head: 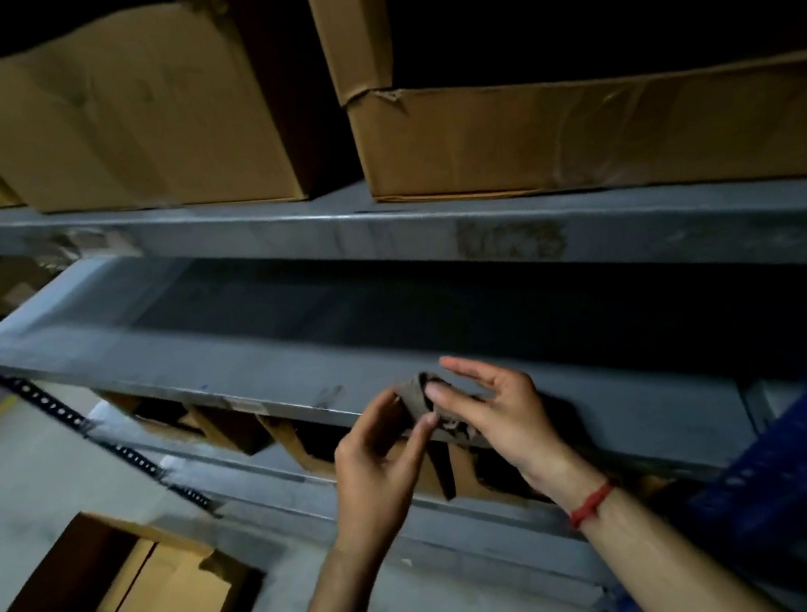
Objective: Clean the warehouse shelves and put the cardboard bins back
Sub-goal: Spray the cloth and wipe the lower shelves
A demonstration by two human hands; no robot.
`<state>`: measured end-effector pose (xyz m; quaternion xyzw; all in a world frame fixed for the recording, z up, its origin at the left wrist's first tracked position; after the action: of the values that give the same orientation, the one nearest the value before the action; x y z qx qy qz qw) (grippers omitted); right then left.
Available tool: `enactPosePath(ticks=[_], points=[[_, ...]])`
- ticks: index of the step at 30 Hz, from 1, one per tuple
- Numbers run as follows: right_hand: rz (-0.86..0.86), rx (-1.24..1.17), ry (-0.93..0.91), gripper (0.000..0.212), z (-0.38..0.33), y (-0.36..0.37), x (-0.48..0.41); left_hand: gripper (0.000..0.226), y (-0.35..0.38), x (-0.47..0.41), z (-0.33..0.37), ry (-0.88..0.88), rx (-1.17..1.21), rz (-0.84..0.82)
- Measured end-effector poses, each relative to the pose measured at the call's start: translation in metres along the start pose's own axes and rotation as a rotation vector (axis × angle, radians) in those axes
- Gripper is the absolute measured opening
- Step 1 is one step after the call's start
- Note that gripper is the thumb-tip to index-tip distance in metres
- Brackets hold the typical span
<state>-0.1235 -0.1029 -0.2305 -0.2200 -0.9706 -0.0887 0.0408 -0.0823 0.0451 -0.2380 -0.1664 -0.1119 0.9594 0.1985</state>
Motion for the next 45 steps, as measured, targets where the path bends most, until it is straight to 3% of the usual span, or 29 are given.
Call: enactPosePath(ticks=[4,12,19,24,31,35,40,45], points=[[0.044,-0.093,-0.064,0.018,-0.012,0.006,0.019,0.037,-0.008,-0.004,0.027,0.139,-0.130,0.019],[0.036,-0.308,-0.083,0.026,-0.037,-0.006,0.082,0.052,0.003,0.011,0.079,0.640,-0.473,-0.137],[0.271,-0.453,-0.287,0.027,-0.076,-0.033,0.136,0.081,0.032,0.026,0.126,0.764,-0.315,-0.401],[0.267,-0.503,-0.382,0.040,-0.106,-0.056,0.161,0.060,0.051,0.026,0.169,0.901,-0.260,-0.316],[0.161,-0.410,-0.491,0.043,-0.152,-0.113,0.198,0.049,0.093,0.025,0.231,0.969,-0.228,-0.225],[0.286,-0.342,-0.610,0.049,-0.174,-0.151,0.215,0.047,0.132,0.029,0.265,1.017,-0.168,-0.227],[0.474,-0.289,-0.767,0.050,-0.195,-0.204,0.237,0.066,0.186,0.037,0.302,0.976,-0.139,-0.240],[0.688,-0.092,-0.906,0.045,-0.202,-0.261,0.248,0.081,0.222,0.035,0.304,0.843,-0.006,-0.081]])
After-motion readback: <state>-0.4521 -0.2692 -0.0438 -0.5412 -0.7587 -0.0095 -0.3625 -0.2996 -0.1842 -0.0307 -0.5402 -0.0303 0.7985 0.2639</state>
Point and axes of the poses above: each hand's wrist, its own x-axis away from the middle knuckle, its own y-axis out of the palm, z = x × y, the point moved 2 cm from there along -x, towards the middle knuckle, and after that the axes turned 2 degrees about -z, right-handed, at the moved point
